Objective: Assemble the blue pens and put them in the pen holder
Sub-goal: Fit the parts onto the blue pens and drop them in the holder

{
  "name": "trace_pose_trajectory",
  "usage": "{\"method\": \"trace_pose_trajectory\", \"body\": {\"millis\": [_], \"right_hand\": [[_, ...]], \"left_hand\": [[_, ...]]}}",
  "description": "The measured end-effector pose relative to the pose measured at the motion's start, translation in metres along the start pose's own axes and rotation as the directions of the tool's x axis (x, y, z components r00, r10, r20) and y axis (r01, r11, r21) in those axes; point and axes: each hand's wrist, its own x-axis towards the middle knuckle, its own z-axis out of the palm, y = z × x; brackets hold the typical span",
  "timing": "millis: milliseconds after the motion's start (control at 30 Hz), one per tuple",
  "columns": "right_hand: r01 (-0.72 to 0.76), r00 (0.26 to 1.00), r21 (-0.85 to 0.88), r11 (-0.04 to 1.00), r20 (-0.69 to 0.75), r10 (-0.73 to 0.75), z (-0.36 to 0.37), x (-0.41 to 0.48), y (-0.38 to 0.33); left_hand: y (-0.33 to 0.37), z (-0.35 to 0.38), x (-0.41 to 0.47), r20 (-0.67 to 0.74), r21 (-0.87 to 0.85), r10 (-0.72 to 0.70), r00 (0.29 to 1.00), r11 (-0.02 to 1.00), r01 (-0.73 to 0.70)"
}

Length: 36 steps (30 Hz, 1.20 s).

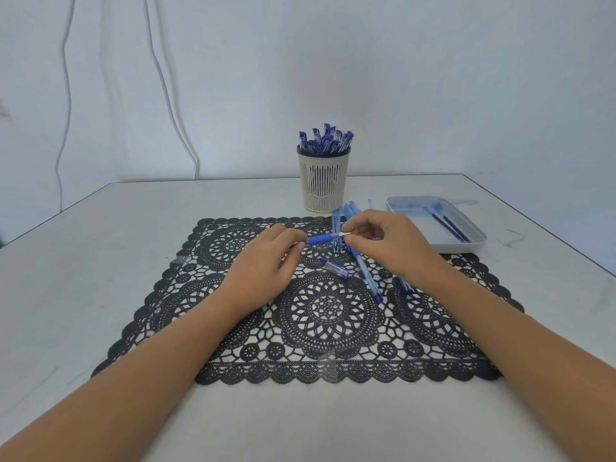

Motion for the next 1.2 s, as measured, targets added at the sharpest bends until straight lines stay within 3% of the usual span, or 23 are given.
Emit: {"method": "trace_pose_trajectory", "body": {"millis": [200,367,1200], "right_hand": [[-0.033,0.999,-0.151,0.988,0.028,0.037,0.0019,-0.004,-0.0034],[-0.029,0.993,-0.119,0.992,0.109,0.042,0.0014,-0.0037,0.0001],[-0.056,0.987,-0.123,0.991,0.142,0.073,0.0017,-0.0053,0.0002]], "left_hand": [[0.0006,0.0008,-0.0003,0.008,0.014,0.031,0.999,0.999,-0.032],[0.0001,0.0012,-0.0004,0.012,0.003,0.026,1.0,1.0,-0.026],[-0.0026,0.0031,-0.0007,0.009,0.024,0.075,0.997,0.997,-0.076]]}}
